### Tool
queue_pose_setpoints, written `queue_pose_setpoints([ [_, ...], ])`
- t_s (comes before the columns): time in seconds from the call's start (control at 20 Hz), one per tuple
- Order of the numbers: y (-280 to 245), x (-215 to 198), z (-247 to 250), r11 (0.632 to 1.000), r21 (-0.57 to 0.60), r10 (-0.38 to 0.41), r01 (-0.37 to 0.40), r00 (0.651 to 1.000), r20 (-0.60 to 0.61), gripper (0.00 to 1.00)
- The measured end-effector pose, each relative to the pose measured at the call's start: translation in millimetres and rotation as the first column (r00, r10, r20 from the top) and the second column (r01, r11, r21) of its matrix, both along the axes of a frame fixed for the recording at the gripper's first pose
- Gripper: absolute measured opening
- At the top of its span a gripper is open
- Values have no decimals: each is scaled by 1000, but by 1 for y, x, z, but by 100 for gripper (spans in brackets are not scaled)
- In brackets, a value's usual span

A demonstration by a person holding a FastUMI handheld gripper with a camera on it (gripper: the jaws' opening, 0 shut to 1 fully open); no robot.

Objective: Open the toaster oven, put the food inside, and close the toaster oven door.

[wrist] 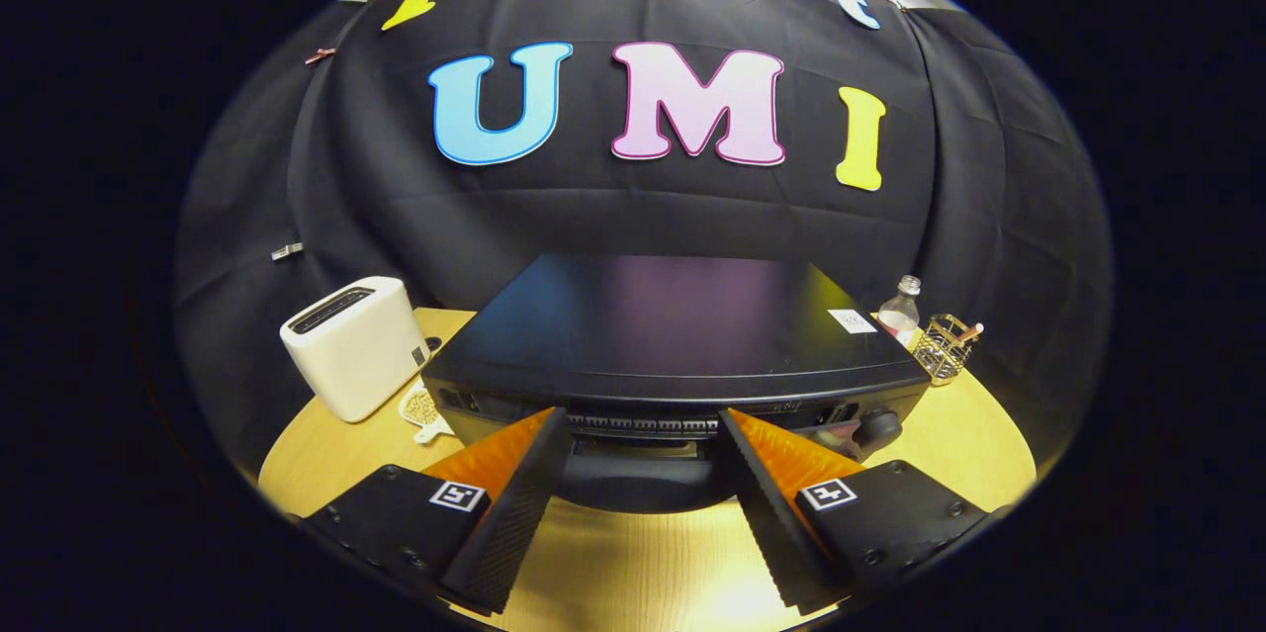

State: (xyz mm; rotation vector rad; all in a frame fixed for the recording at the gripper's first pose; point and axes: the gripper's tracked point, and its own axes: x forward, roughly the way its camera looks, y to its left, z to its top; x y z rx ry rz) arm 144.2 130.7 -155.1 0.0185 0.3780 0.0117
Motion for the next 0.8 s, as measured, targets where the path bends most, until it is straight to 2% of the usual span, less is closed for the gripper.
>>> queue_pose_setpoints([
  [0.5, 3, -53, -15, 997, -5, 72, -73, 996, -48, 100],
  [0.6, 7, -66, -30, 994, -5, 108, -109, 989, -103, 99],
  [0.8, 6, -100, -50, 982, -53, 173, -180, 978, -120, 100],
])
